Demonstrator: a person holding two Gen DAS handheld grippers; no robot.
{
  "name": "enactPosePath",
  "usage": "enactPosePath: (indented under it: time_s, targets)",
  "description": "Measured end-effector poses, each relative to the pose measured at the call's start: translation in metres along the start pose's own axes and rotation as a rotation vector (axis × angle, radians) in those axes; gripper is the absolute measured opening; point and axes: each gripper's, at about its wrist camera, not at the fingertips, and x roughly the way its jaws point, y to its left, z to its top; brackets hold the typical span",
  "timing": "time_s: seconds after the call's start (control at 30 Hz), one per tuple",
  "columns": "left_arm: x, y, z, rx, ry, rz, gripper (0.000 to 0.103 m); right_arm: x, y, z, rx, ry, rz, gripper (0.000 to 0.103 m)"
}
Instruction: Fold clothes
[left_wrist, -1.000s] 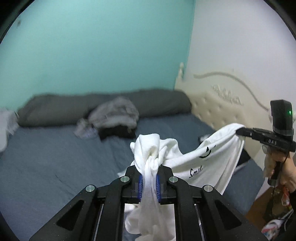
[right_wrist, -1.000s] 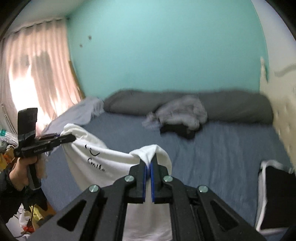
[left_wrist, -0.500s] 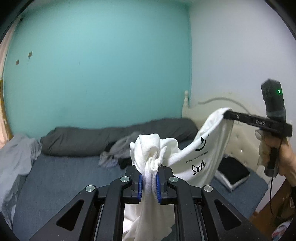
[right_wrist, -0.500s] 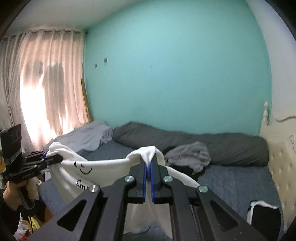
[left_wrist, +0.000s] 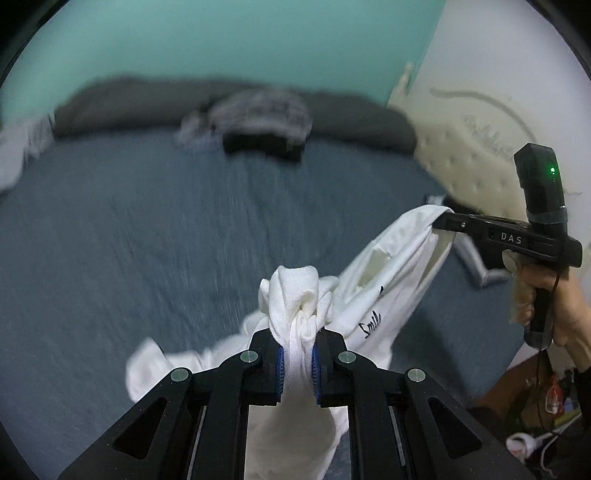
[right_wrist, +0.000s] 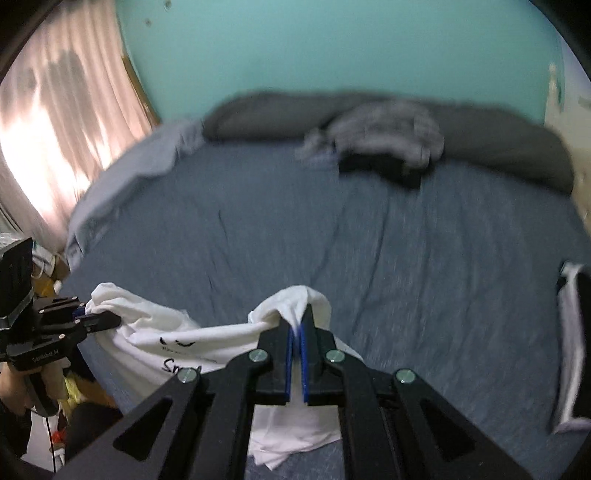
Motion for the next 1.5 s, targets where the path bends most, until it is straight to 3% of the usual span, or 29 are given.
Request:
enactPosePath:
  time_s: [0.23, 0.37, 0.5, 0.63, 0.77, 0.9, 1.0, 1.07, 1.1, 1.13, 1.33, 1.47, 1.5]
  targets:
    - [0.057, 0.007, -0.052, 0.001, 0.182, -0.033, 0.014, 0.080, -0.020, -0.071, -0.025, 0.198, 0.013, 0.003]
    - [0.071, 0.010, -0.072, 0.008, 0.262, -0.046, 0.028, 0.098, -0.026, -0.102, -0.035, 0.286, 0.017, 0.003]
    - [0.057, 0.018, -0.069, -0.010, 0.246, -0.053, 0.051, 0.100, -0.035, -0.115, -0.037, 0.329, 0.026, 0.003]
    - [0.038, 0.029, -0.051, -0.033, 0.167, -0.043, 0.052, 0.087, -0.040, -0.118, -0.007, 0.339, 0.083, 0.003]
    - [0.059, 0.040, -0.029, -0.044, 0.172, -0.025, 0.056, 0.078, -0.035, -0.118, -0.024, 0.365, 0.088, 0.003]
    - [0.088, 0.055, -0.016, -0.076, 0.200, -0.010, 0.056, 0.064, -0.036, -0.105, 0.003, 0.328, 0.077, 0.006]
    - [0.107, 0.063, -0.020, -0.093, 0.236, 0.003, 0.056, 0.052, -0.041, -0.086, 0.039, 0.254, 0.088, 0.009]
    - [0.116, 0.065, -0.026, -0.092, 0.253, 0.001, 0.056, 0.051, -0.044, -0.074, 0.066, 0.218, 0.106, 0.028]
    - [0.120, 0.066, -0.028, -0.096, 0.259, 0.003, 0.056, 0.053, -0.046, -0.069, 0.079, 0.206, 0.108, 0.046]
    - [0.125, 0.068, -0.031, -0.103, 0.268, 0.004, 0.056, 0.059, -0.050, -0.065, 0.091, 0.205, 0.107, 0.050]
    - [0.143, 0.059, -0.043, -0.071, 0.307, -0.017, 0.053, 0.087, -0.044, -0.064, 0.041, 0.229, 0.088, 0.050]
    - [0.144, 0.056, -0.043, -0.032, 0.303, -0.013, 0.019, 0.105, -0.038, -0.066, 0.000, 0.246, 0.073, 0.049]
    - [0.144, 0.055, -0.043, -0.016, 0.299, -0.009, 0.014, 0.109, -0.037, -0.066, -0.010, 0.250, 0.069, 0.040]
